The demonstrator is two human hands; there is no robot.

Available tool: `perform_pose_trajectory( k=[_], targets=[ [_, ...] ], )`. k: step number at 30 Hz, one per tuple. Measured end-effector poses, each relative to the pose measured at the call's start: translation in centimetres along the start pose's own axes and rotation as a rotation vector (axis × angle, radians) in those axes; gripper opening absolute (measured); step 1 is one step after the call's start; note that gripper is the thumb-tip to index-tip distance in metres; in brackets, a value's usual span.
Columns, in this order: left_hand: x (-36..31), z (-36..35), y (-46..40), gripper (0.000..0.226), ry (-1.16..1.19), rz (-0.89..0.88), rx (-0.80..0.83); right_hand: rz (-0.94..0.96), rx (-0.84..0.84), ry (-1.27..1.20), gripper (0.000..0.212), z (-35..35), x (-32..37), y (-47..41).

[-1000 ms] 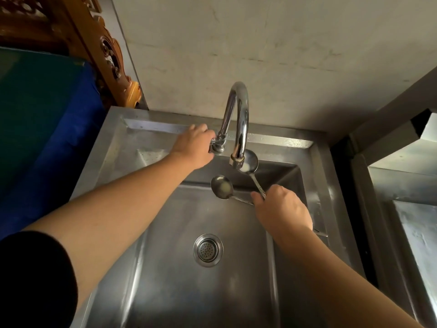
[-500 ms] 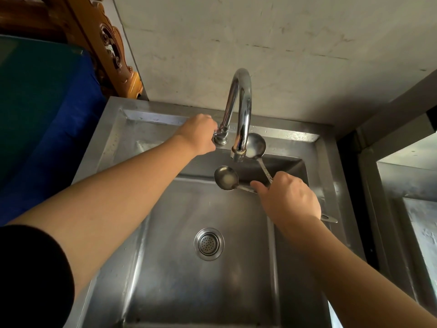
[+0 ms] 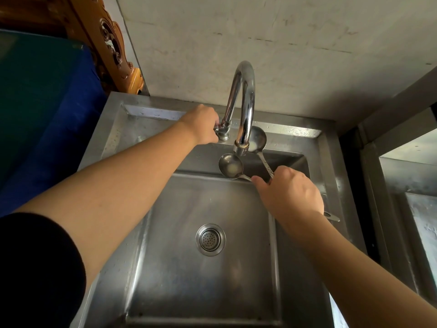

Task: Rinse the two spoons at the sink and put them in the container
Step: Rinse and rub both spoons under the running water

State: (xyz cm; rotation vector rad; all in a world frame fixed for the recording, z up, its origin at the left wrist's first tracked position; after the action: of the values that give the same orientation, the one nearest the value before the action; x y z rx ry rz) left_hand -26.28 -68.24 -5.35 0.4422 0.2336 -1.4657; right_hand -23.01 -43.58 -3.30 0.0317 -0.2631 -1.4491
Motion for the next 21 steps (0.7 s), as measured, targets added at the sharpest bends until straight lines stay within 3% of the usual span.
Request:
perform_pose_trajectory(
  k=[21],
  targets=[
    [0.1,0.7,-0.8,0.022,-0.007,0.019,0.05,0.015,-0.01,0.018,0.044,0.7,0.2,1.5]
  ],
)
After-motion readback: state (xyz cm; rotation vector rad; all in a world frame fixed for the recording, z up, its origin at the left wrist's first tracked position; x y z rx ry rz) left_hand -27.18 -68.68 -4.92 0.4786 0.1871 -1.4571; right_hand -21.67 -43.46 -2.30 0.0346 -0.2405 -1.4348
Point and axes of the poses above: each hand's wrist, its own y-axis away from the middle knuckle, its own z-axis out of the back of the hand, x = y × z, the point moved 4 cm from there along -y, towards the middle knuckle, and after that the axes turned 9 degrees about -z, right-handed, at the moved point
